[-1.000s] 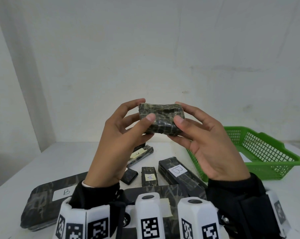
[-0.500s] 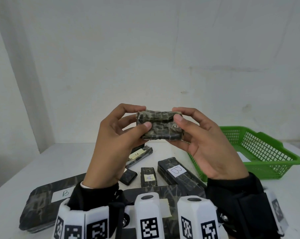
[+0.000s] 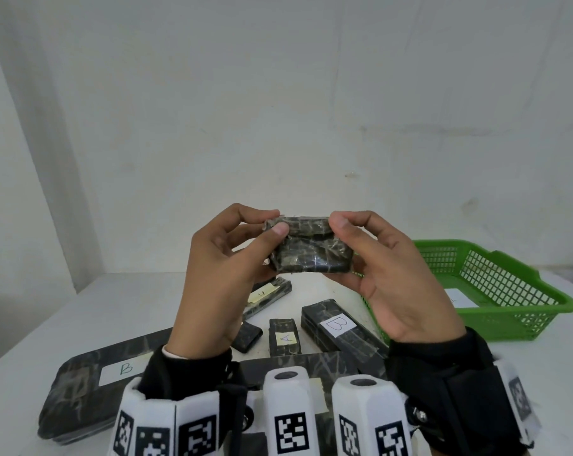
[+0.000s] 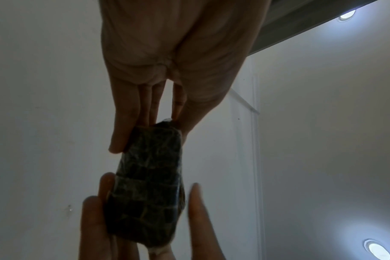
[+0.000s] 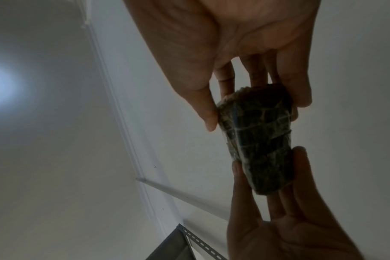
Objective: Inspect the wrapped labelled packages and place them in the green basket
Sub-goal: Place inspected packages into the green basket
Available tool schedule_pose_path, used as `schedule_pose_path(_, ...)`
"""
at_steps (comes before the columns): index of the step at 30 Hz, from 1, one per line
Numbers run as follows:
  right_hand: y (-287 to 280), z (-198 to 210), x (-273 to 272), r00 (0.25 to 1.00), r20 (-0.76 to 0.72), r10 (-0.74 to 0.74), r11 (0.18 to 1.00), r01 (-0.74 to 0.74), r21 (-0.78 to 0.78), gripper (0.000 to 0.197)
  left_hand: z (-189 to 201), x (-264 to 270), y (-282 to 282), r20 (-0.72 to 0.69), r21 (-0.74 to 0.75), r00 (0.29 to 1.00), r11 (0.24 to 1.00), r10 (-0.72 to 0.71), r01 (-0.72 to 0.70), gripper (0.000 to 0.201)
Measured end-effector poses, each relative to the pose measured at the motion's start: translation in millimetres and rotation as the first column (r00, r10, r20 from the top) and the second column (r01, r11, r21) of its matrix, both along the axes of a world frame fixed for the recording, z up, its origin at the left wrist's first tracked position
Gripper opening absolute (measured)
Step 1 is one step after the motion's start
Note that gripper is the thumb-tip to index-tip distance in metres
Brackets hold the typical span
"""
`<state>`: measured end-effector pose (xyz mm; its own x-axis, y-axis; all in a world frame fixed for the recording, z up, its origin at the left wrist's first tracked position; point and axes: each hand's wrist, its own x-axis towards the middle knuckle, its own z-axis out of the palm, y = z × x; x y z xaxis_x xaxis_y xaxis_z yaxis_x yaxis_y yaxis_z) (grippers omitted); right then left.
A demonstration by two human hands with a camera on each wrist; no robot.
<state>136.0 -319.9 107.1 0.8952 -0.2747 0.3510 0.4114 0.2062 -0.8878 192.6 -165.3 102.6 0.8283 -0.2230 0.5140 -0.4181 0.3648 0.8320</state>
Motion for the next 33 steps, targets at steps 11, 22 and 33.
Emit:
schedule_pose_path(11, 5, 1, -1, 0.994, 0.024, -0.110, 0.994, 0.110, -0.003, 0.024, 3, -8, -5, 0.035, 0.001, 0.999, 0.999, 0.034, -0.034, 0.008)
schedule_pose_path(22, 2, 4, -4, 0.993, 0.029, -0.111, 0.994, 0.111, 0.004, 0.029, 3, -3, 5, 0.073, 0.097, 0.990, 0.989, -0.121, 0.114, 0.043)
schedule_pose_path(33, -1, 4, -5, 0.993, 0.010, -0.121, 0.991, 0.122, -0.061, 0.043, 3, -2, 4, 0.079, 0.089, 0.987, 0.987, -0.138, 0.130, 0.046)
